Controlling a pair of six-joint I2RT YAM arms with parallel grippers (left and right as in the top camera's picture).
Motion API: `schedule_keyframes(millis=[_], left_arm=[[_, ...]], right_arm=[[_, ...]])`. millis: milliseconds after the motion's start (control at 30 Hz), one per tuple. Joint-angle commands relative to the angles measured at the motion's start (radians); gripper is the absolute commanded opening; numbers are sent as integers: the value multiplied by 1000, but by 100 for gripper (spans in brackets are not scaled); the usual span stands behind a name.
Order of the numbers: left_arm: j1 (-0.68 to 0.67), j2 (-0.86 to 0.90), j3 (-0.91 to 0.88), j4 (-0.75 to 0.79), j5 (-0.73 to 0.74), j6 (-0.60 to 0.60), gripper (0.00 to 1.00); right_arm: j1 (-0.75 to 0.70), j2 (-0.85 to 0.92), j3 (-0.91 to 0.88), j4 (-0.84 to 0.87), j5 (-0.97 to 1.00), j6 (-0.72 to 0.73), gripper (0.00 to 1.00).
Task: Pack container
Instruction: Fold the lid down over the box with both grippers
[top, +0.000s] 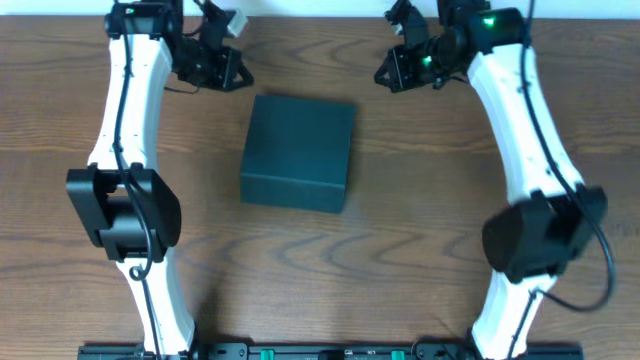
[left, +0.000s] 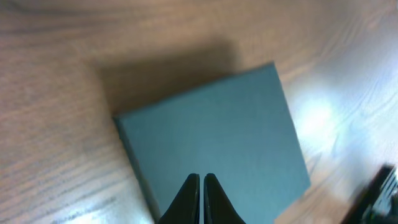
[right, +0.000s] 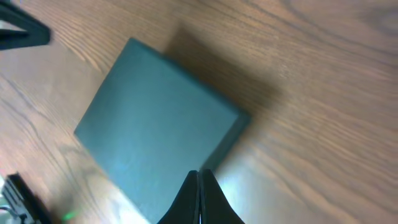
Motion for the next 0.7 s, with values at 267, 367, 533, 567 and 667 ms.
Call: schedule_keyframes(millis=[267,367,533,567,667], left_arm=[[-126,-18,-82,-87,-71,320,6],[-142,-18,-154,-77,-70,324,6],[-154,-18,-223,-69,-70,332,6],[-155,-18,-235,-63,-71,335,6],[-155,-18,-280,-30,-70,335,6]], right_arm=[[165,-197,-18,-149,159,42,2],[219,-229,-123,-134,204,90,2],[305,-283,-405,28,205,192,2],[322,-291,-446,56,206,208,2],[393,-305,-546,125,253,236,2]])
